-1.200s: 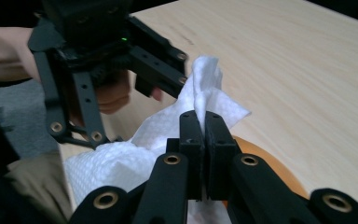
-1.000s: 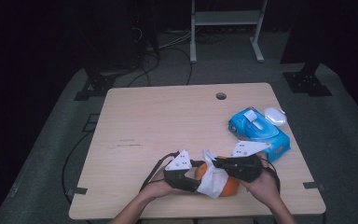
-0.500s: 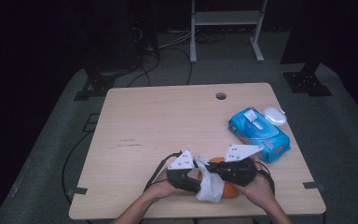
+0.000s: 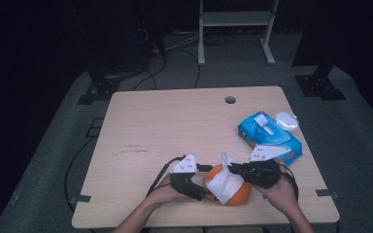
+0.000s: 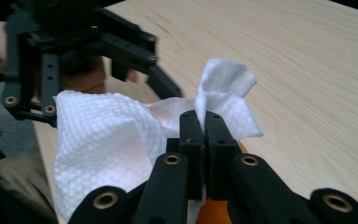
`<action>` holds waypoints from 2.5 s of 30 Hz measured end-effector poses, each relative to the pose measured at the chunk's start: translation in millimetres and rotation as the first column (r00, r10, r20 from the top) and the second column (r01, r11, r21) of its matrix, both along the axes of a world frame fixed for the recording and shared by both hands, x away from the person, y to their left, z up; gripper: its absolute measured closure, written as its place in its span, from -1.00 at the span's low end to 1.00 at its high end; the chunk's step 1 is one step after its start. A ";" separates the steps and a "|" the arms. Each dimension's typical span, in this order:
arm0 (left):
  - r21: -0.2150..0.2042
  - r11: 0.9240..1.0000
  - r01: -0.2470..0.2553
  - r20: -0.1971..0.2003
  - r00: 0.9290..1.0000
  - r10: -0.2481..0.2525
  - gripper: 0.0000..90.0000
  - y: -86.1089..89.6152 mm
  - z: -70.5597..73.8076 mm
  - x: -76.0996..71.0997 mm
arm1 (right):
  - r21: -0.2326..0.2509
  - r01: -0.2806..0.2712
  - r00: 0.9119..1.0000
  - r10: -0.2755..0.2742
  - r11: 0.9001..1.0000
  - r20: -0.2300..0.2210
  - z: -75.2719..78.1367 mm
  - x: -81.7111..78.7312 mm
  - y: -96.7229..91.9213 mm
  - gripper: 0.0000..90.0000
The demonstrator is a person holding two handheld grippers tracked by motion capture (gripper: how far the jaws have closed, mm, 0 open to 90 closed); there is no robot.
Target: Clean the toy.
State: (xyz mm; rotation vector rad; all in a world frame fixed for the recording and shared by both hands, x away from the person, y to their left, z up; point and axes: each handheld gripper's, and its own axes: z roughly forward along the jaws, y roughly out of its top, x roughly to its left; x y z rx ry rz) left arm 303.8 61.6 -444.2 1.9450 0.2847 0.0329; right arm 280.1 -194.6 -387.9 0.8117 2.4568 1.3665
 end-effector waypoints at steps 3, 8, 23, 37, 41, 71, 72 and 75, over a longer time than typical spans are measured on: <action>0.012 1.000 0.018 0.008 1.000 -0.018 -0.37 1.9 -0.9 -1.8 | -0.017 -0.020 1.000 0.020 1.000 0.021 1.6 -3.0 5.3 0.92; 0.046 0.999 0.018 0.014 1.000 -0.018 -0.18 5.5 -2.2 -1.1 | -0.014 -0.016 1.000 0.016 1.000 0.013 4.1 -2.3 -6.0 0.92; 0.038 0.999 0.014 0.008 1.000 -0.015 -0.71 -8.4 1.8 -0.9 | 0.022 -0.037 0.999 0.037 0.999 -0.004 -3.2 -17.2 -10.2 0.92; -0.046 0.997 -0.064 0.150 0.986 0.070 -0.16 -0.3 7.1 -1.6 | 0.038 0.023 0.999 -0.024 0.999 0.032 2.6 -7.1 -7.5 0.91; -0.021 0.998 -0.056 0.060 0.997 0.057 -0.53 5.6 8.6 3.5 | 0.054 -0.012 1.000 0.013 0.998 -0.019 -10.3 -4.0 0.6 0.92; 0.053 0.999 -0.006 0.112 0.994 0.001 -0.22 4.1 12.6 -0.6 | 0.127 -0.010 0.998 0.018 0.992 -0.065 -13.6 -6.3 -21.1 0.92; 0.053 0.998 -0.021 0.166 0.986 0.012 -0.19 2.3 16.6 -1.8 | 0.139 -0.006 0.998 0.014 0.990 -0.057 -9.8 -5.6 -20.7 0.92; 0.005 0.998 -0.060 0.231 0.971 0.057 -0.18 3.8 26.0 1.4 | 0.168 0.020 1.000 -0.018 0.986 -0.014 1.4 -2.4 -20.9 0.92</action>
